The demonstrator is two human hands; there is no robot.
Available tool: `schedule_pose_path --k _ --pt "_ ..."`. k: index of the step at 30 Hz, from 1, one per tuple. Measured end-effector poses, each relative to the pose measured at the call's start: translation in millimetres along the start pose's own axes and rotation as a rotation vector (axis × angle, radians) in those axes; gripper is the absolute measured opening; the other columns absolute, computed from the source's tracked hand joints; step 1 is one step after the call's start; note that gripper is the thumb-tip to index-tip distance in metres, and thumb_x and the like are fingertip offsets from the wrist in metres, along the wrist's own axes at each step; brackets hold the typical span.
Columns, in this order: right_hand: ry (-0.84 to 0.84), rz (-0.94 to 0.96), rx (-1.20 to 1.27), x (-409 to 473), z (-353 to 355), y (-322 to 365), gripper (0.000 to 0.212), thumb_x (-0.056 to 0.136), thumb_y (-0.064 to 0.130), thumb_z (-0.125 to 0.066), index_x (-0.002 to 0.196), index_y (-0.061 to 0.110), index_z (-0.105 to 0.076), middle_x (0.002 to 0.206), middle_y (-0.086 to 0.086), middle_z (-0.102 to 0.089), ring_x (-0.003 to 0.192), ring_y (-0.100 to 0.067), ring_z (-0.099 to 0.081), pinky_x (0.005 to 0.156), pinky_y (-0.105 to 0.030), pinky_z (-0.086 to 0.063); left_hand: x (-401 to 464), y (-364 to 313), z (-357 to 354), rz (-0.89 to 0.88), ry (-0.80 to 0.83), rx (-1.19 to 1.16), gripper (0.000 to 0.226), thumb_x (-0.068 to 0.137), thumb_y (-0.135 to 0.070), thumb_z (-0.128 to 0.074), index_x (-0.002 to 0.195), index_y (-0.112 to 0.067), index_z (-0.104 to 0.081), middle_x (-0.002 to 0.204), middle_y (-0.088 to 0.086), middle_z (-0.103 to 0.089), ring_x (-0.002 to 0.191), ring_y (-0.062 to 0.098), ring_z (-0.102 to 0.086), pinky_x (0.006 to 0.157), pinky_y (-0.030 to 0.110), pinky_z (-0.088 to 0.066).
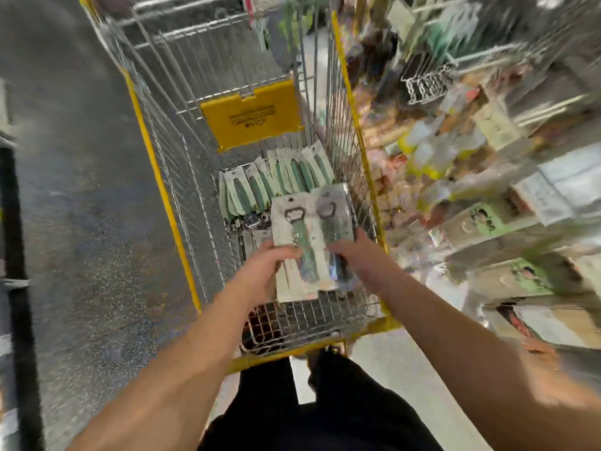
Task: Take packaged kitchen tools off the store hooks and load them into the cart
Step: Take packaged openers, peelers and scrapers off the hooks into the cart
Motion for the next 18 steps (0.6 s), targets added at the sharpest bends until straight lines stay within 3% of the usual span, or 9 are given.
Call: schedule_pose_path --k 2,4,7,11,12,15,18 --pt "0.037 0.063 0.091 -29 8 7 0.053 0.072 0.037 -0.076 0.120 0.024 -0.054 0.114 -0.009 -0.068 0.104 -0.030 -0.067 0.096 -0.055 -0.053 -26 -7 -15 -0.053 0.038 -0.035 0.045 0.088 0.001 -0.061 0.129 -0.016 -0.055 0.093 0.001 -0.078 0.083 0.018 -0.075 0.069 0.041 -0.060" --pt "0.055 0.101 0.165 -57 17 10 0.056 0.067 0.042 -0.077 0.117 0.030 -0.055 0.117 -0.007 -0.068 0.109 -0.029 -0.066 0.100 -0.055 -0.050 -48 -11 -30 -0.093 0.089 -0.095 0.053 0.082 0.001 -0.062 0.134 -0.009 -0.054 0.106 0.008 -0.075 0.092 0.024 -0.073 0.083 0.043 -0.060" --pt "0.076 0.147 0.275 -96 26 10 0.067 0.067 0.038 -0.078 0.128 0.023 -0.054 0.116 -0.010 -0.070 0.106 -0.030 -0.068 0.097 -0.057 -0.052 -80 -11 -54 -0.117 0.162 -0.176 0.040 0.076 -0.002 -0.061 0.116 -0.005 -0.057 0.100 0.013 -0.074 0.087 0.027 -0.073 0.083 0.044 -0.061" --pt "0.034 0.253 0.311 -146 38 3 0.023 0.090 0.017 -0.067 0.112 0.017 -0.061 0.104 -0.010 -0.073 0.097 -0.027 -0.070 0.091 -0.050 -0.055 -106 -2 -72 -0.117 0.210 -0.124 0.055 0.076 -0.014 -0.070 0.127 -0.004 -0.053 0.108 0.016 -0.069 0.093 0.032 -0.067 0.092 0.053 -0.055" --pt "0.004 0.263 0.316 -156 40 -3 0.024 0.087 0.019 -0.069 0.110 0.019 -0.062 0.104 -0.009 -0.074 0.099 -0.026 -0.069 0.092 -0.047 -0.054 -112 2 -76 -0.109 0.208 -0.097 0.057 0.078 -0.020 -0.071 0.130 -0.005 -0.053 0.113 0.017 -0.068 0.098 0.033 -0.067 0.095 0.055 -0.053" --pt "-0.086 0.256 0.299 -181 40 -26 0.055 0.062 0.044 -0.077 0.114 0.031 -0.063 0.111 -0.002 -0.074 0.107 -0.028 -0.067 0.100 -0.051 -0.050 -136 15 -91 -0.124 0.282 -0.023 0.051 0.081 -0.030 -0.069 0.126 -0.007 -0.059 0.119 0.019 -0.069 0.098 0.033 -0.071 0.092 0.051 -0.057" --pt "-0.118 0.280 0.336 -210 31 -51 0.065 0.064 0.040 -0.078 0.126 0.033 -0.062 0.116 0.000 -0.073 0.111 -0.028 -0.067 0.101 -0.052 -0.050 -163 37 -97 -0.109 0.345 -0.075 0.055 0.079 -0.022 -0.073 0.127 0.000 -0.062 0.120 0.022 -0.066 0.094 0.030 -0.070 0.094 0.048 -0.055"
Point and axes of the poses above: each hand's wrist, its own x-axis towards the middle knuckle, its own z-axis out of the back of the hand, y = z × x, the point moved 8 cm from there along x, towards the middle knuckle
